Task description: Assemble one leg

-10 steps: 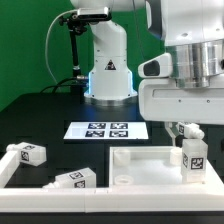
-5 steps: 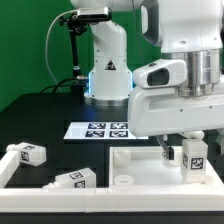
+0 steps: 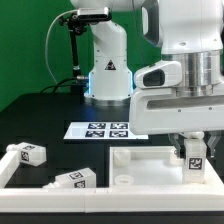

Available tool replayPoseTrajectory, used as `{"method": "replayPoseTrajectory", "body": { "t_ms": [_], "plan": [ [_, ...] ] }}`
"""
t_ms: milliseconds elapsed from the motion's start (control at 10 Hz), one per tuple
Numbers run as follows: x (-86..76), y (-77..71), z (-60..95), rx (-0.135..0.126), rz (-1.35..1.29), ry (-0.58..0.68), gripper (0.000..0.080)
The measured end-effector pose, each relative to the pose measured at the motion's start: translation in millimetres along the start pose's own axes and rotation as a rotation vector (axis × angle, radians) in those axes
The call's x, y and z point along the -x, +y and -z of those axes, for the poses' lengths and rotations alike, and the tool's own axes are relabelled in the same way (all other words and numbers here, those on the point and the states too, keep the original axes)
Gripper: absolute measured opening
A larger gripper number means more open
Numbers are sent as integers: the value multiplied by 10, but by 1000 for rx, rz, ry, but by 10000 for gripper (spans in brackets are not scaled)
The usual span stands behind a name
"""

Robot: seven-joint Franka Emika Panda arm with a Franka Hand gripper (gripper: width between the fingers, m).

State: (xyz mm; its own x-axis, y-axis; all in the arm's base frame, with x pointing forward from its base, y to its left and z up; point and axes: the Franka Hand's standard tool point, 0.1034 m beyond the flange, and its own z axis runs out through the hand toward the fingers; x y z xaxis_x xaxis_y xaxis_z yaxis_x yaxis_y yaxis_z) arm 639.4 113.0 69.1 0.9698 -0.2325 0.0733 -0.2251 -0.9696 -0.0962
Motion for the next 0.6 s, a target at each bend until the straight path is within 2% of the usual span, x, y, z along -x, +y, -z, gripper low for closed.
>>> {"method": "replayPoseTrajectory", "body": {
  "t_ms": [300,400,600],
  "plan": [
    [6,1,-9,6,-430,22,284],
    [1,13,-12,-5,-591,17,284],
    [8,17,-14,-60,-958,4,285]
  ]
}}
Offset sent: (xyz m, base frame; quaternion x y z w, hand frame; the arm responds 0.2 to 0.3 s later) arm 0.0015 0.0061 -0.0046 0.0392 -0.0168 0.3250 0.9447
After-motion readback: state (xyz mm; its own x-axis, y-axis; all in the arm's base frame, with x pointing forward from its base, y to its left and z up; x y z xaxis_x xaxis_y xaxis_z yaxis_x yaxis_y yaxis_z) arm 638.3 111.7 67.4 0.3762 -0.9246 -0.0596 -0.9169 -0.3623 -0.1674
